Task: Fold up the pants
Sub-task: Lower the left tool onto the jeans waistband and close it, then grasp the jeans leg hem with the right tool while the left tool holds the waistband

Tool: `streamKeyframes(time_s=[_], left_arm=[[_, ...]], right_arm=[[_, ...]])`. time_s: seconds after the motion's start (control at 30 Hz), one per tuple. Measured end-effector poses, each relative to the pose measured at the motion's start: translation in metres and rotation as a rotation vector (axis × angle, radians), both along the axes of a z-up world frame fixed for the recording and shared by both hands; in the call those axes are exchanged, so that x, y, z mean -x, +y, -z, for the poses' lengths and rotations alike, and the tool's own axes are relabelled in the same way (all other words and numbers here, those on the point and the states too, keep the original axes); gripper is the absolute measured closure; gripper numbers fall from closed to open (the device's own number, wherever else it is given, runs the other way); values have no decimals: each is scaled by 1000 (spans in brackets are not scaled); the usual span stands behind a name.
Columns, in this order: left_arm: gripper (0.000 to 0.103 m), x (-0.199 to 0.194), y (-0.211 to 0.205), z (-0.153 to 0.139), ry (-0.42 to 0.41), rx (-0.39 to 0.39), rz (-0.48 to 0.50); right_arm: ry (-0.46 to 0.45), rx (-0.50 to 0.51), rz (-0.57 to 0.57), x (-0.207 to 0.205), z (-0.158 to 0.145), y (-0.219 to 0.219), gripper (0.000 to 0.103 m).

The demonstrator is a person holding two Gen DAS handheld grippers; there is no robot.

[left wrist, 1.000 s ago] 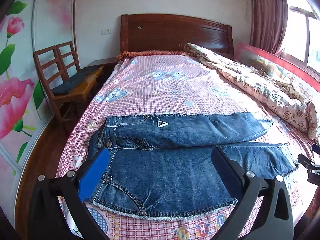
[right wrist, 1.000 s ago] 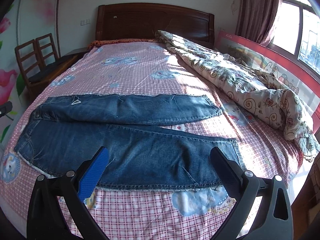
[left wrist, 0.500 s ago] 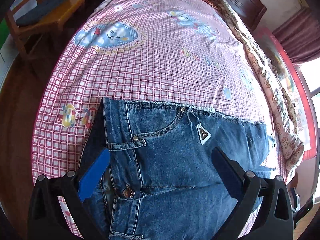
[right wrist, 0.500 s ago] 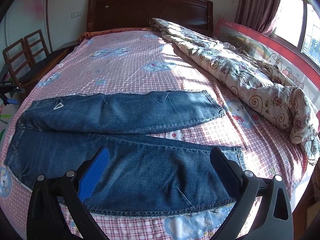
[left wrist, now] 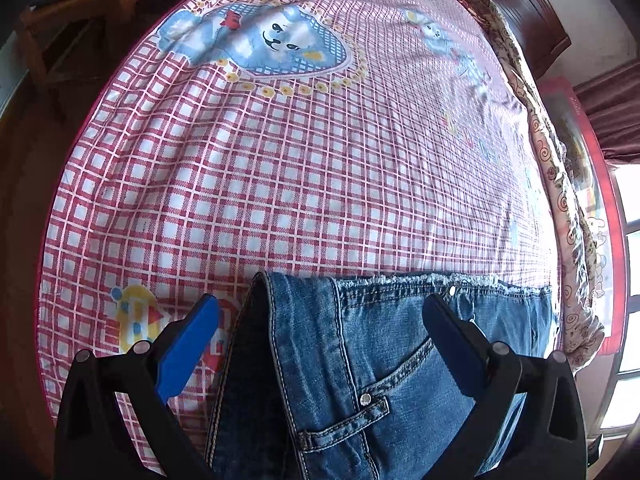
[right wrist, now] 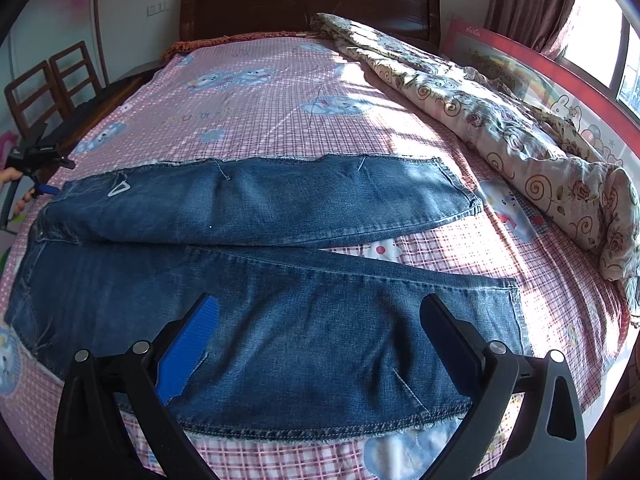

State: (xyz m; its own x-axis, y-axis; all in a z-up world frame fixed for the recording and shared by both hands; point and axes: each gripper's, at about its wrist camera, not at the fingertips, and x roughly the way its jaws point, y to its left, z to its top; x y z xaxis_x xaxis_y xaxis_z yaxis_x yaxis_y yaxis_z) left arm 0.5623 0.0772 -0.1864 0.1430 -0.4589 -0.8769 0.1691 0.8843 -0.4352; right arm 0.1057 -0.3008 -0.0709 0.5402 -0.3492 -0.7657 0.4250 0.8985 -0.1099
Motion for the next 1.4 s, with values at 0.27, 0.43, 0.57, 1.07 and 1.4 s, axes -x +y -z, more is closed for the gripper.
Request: streamKeyframes(time_s=[0.27,0.43,0.57,1.07,1.4], left_arm=[[2,-9,-10,2,-19,13,107],[27,-6,-17,-2,-21,-30,155],[72,-6,-5,1,21,-60,152],[92,43,-31,-68,-285,-123,88],[92,62,-17,-72,-298,-118,19]], right_arm=[[-1,0,-21,-7,2,6,3],[11,21,-38,-11,7,14,3],[8,18,-37,-10,7,16,3],[78,-43,13,-26,-2,-83,3],[190,-339,236,-137,20,-315,4]])
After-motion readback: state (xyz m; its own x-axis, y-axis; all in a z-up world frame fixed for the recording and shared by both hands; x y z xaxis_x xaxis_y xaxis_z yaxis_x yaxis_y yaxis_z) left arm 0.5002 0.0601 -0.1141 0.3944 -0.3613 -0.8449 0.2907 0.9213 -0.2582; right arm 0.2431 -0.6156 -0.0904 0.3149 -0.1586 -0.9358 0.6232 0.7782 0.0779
